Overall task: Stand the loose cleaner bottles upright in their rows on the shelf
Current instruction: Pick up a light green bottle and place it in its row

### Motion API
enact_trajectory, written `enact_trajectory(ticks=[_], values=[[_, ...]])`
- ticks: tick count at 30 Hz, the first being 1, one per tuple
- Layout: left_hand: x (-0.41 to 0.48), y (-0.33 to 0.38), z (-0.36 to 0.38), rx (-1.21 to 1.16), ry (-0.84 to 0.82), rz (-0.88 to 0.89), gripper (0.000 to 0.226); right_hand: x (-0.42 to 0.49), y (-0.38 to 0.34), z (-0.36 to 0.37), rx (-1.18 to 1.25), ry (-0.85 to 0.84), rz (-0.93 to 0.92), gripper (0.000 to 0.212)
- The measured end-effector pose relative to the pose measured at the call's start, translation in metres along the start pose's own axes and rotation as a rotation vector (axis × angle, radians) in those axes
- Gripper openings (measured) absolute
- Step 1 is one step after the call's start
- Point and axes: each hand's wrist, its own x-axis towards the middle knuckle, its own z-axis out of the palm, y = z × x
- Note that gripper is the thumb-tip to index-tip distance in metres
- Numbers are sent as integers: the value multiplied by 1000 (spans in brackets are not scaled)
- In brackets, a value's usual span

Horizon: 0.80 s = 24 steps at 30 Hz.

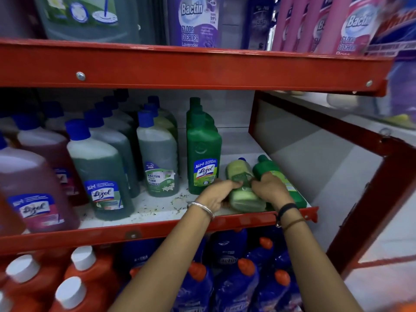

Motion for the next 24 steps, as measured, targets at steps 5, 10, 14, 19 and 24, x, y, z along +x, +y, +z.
enact_trajectory(ticks=[5,10,14,19,24], values=[[-25,-9,-10,-38,-70,139,15,-9,5,-1,434,-89,-31,37],[-51,-17,-29,-25,-123,276,36,-34,7,-5,813,-146,-233,13],[-78,-26,-57,-1,-64,415,45,-48,-12,9,886,-167,-362,28],[-98,-32,-103,41,135,569,49,-60,-59,43,893,-129,-543,34],[-101,-38,-145,159,335,661,55,-63,-96,82,896,-135,-600,44]])
